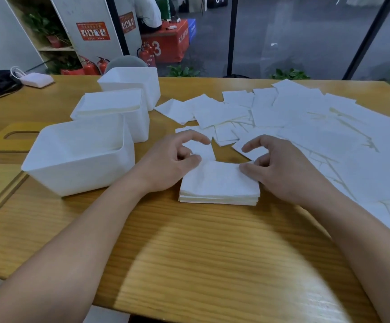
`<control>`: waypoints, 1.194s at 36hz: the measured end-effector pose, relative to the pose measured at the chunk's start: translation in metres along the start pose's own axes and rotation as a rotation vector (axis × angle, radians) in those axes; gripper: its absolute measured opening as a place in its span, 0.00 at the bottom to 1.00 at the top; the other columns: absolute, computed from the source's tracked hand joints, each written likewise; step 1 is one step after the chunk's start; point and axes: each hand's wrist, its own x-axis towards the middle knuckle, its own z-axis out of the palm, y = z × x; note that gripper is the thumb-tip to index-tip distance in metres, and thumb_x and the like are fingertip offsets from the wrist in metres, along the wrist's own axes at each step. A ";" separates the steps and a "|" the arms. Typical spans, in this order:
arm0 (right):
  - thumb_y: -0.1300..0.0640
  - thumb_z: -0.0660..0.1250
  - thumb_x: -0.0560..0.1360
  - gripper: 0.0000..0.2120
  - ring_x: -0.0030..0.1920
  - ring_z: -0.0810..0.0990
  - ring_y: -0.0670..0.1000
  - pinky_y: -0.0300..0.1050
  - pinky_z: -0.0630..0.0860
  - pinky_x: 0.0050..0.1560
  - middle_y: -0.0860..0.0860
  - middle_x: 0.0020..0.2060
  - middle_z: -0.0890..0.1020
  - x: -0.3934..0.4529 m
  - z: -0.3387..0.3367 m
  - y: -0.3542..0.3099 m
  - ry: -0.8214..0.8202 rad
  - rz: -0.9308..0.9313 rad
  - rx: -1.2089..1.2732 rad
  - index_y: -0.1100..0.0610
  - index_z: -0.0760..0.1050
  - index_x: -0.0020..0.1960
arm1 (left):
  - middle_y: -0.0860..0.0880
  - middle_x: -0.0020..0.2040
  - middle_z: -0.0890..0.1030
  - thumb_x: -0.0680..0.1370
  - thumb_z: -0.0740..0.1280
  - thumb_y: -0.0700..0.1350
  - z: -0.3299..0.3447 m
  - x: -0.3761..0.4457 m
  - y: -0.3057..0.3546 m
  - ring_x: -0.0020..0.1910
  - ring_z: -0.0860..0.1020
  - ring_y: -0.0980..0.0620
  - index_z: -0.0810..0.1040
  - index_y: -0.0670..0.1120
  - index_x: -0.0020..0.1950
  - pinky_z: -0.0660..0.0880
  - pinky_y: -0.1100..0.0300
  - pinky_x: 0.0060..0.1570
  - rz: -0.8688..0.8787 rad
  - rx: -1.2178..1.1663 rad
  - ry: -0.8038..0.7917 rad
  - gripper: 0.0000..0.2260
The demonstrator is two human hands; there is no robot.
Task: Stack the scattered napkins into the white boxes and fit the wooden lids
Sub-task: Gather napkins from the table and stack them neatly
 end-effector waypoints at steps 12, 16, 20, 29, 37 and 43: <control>0.47 0.77 0.77 0.08 0.41 0.79 0.43 0.48 0.78 0.43 0.44 0.36 0.82 0.000 0.008 0.009 0.115 -0.081 -0.153 0.43 0.79 0.50 | 0.56 0.39 0.77 0.81 0.73 0.49 -0.001 0.002 -0.013 0.38 0.74 0.54 0.85 0.61 0.57 0.76 0.51 0.45 0.057 0.232 0.063 0.08; 0.46 0.76 0.78 0.05 0.46 0.77 0.41 0.36 0.71 0.44 0.39 0.47 0.79 0.001 0.011 0.008 0.159 -0.177 -0.202 0.42 0.81 0.51 | 0.60 0.51 0.81 0.83 0.72 0.51 0.002 0.006 -0.016 0.49 0.77 0.57 0.86 0.61 0.56 0.73 0.62 0.49 0.073 0.280 0.150 0.05; 0.43 0.72 0.81 0.08 0.53 0.74 0.40 0.37 0.69 0.51 0.36 0.57 0.78 -0.001 0.021 0.006 0.051 -0.254 -0.240 0.42 0.82 0.58 | 0.62 0.53 0.83 0.83 0.73 0.55 0.008 0.008 -0.020 0.53 0.79 0.63 0.86 0.59 0.59 0.70 0.66 0.48 0.024 0.297 0.164 0.06; 0.37 0.72 0.79 0.14 0.59 0.72 0.42 0.46 0.74 0.58 0.38 0.53 0.79 -0.002 0.023 0.005 -0.058 -0.300 -0.305 0.38 0.80 0.63 | 0.61 0.51 0.84 0.79 0.77 0.56 0.000 0.011 -0.024 0.52 0.81 0.60 0.87 0.58 0.52 0.78 0.60 0.51 -0.022 0.294 0.145 0.04; 0.36 0.71 0.78 0.15 0.61 0.72 0.41 0.50 0.77 0.58 0.36 0.54 0.78 -0.003 0.024 0.005 -0.058 -0.279 -0.288 0.38 0.79 0.63 | 0.60 0.52 0.83 0.83 0.71 0.48 0.000 0.012 -0.025 0.52 0.81 0.58 0.86 0.56 0.51 0.79 0.56 0.55 -0.010 0.370 0.150 0.05; 0.35 0.69 0.79 0.14 0.61 0.71 0.41 0.52 0.78 0.56 0.35 0.54 0.77 -0.003 0.026 0.005 -0.050 -0.301 -0.300 0.36 0.78 0.63 | 0.60 0.51 0.83 0.82 0.74 0.53 0.001 0.010 -0.022 0.52 0.81 0.59 0.85 0.57 0.50 0.79 0.54 0.54 0.020 0.363 0.138 0.02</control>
